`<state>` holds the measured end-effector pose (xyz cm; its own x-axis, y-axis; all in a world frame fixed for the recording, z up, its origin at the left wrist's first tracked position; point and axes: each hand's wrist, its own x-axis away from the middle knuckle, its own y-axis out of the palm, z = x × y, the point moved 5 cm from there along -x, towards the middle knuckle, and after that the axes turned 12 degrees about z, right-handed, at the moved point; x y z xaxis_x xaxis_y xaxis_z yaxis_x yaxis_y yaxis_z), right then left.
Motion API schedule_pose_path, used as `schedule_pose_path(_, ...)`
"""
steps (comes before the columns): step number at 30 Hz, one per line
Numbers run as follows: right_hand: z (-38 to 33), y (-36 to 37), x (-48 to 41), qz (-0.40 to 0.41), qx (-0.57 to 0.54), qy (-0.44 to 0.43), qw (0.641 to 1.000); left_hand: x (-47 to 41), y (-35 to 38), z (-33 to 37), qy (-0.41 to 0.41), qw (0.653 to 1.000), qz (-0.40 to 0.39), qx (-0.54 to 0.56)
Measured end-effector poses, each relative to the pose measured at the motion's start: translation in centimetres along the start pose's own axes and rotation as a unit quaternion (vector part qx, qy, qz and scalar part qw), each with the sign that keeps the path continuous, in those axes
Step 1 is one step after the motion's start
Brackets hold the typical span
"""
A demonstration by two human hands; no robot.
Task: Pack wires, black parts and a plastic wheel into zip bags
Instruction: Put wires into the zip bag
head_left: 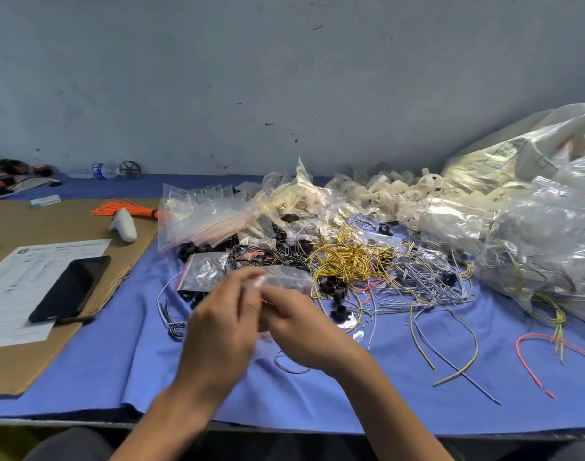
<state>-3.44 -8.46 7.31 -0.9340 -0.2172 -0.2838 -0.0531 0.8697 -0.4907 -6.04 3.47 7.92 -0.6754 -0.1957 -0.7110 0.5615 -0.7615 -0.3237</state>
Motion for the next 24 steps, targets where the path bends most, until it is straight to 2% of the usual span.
schedule_pose_path(1, -0.1, -0.2, 0.2, 0.015, -0.027, -0.039, 0.999, -0.7, -0.6, -1.0, -0.021, 1.000, 0.018, -0.003)
schedule_pose_path(4, 1.6, -1.5, 1.0, 0.102, -0.149, -0.039, 0.983, -2.9, -2.2, -3.4, -0.063, 0.996, 0.060, 0.007)
schedule_pose_path(6, 4.4, -4.1, 0.7, 0.196, -0.087, 0.000, 0.977, -4.0, -2.9, -4.4, -0.082, 0.993, 0.082, 0.031)
schedule_pose_path(8, 7.2, -5.8, -0.1, 0.222, 0.039, 0.039, 0.974, -5.0, -3.5, -4.8, -0.095, 0.989, 0.104, 0.056)
schedule_pose_path(12, 10.9, -5.8, -1.4, 0.171, 0.131, 0.083, 0.973, -8.5, -5.3, -4.4, -0.064, 0.984, 0.156, 0.047)
schedule_pose_path(17, 11.1, -3.9, -3.5, 0.123, 0.206, 0.025, 0.971, -13.0, -7.4, -2.9, 0.003, 0.975, 0.223, 0.000)
schedule_pose_path(21, 10.8, -1.6, -5.6, 0.078, 0.273, -0.018, 0.959, -11.5, -5.0, -2.1, 0.048, 0.988, 0.140, -0.053)
schedule_pose_path(24, 11.5, -0.4, -6.6, 0.030, 0.383, 0.002, 0.923, -8.2, -2.7, -3.4, 0.018, 0.993, 0.076, -0.091)
